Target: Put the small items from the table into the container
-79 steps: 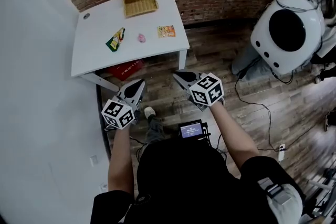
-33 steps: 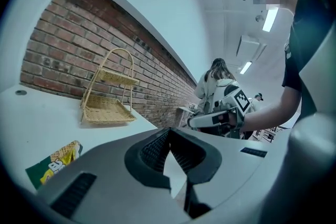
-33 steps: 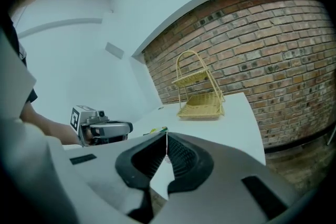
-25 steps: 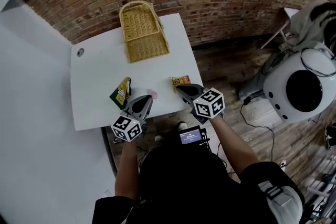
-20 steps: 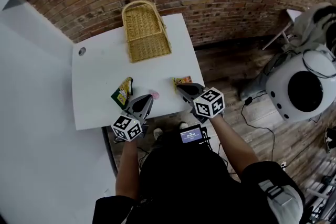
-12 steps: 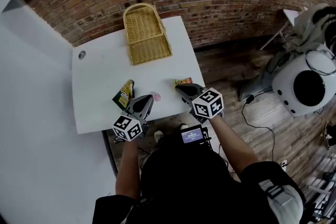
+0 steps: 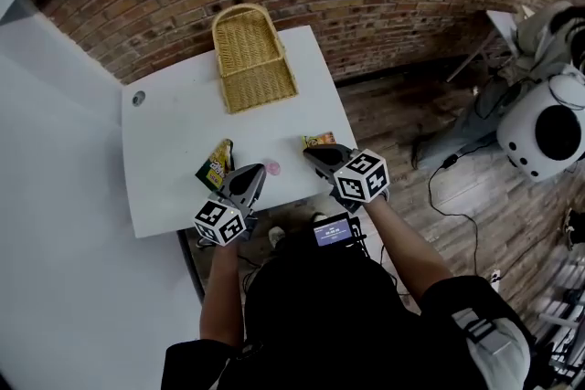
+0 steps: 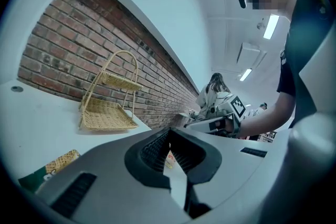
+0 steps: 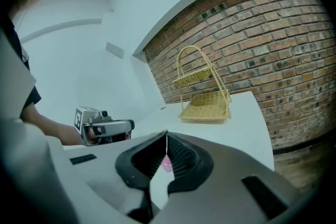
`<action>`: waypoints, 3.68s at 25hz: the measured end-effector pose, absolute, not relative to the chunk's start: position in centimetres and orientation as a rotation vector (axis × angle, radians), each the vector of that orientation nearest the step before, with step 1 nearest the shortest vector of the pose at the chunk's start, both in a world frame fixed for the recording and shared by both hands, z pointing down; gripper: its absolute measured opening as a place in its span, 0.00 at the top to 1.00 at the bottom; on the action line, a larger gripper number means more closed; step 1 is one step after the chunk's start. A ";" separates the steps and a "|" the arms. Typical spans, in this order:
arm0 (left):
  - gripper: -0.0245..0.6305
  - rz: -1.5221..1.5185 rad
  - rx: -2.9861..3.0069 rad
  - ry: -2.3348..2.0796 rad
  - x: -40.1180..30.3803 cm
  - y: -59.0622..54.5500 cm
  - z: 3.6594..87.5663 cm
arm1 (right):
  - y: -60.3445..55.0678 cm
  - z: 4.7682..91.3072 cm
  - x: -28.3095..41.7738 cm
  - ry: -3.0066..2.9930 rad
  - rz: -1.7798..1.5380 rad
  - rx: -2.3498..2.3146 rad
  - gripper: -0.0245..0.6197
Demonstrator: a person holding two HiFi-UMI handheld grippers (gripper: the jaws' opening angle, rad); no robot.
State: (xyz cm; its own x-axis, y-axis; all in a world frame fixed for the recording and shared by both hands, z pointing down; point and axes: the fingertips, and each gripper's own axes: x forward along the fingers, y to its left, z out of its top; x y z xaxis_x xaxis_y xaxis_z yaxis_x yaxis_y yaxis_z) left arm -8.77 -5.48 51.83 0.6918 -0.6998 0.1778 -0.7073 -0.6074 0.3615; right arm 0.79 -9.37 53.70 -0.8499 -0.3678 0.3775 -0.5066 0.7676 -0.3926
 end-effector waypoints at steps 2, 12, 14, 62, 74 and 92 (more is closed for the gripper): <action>0.95 0.009 2.504 -1.081 -8.8 -5.4 51.6 | -9.5 53.6 0.8 -2.690 0.728 0.681 0.94; 0.95 0.018 2.493 -1.051 -9.3 -5.5 52.1 | -10.9 56.0 1.8 -2.601 0.713 0.681 0.64; 0.95 0.023 2.484 -1.047 -9.4 -5.4 52.4 | -11.3 57.1 2.2 -2.559 0.683 0.701 0.56; 0.95 0.061 2.384 -1.045 -11.1 -4.3 55.1 | -12.6 66.9 3.7 -2.202 0.462 0.719 0.79; 0.95 0.064 2.405 -1.037 -11.1 -4.0 54.8 | -12.2 66.2 3.9 -2.210 0.454 0.745 0.80; 0.95 0.010 2.476 -1.061 -10.3 -5.3 52.4 | -13.7 58.9 2.5 -2.338 0.337 0.762 0.81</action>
State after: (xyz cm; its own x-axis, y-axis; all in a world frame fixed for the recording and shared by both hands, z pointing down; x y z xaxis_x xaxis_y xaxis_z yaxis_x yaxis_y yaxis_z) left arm -10.27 -5.33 52.42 0.7051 -0.6866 0.1773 -0.6899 -0.6065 0.3953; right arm 2.54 -13.67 58.89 -0.6215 -0.4342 0.6521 -0.6008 0.7984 -0.0411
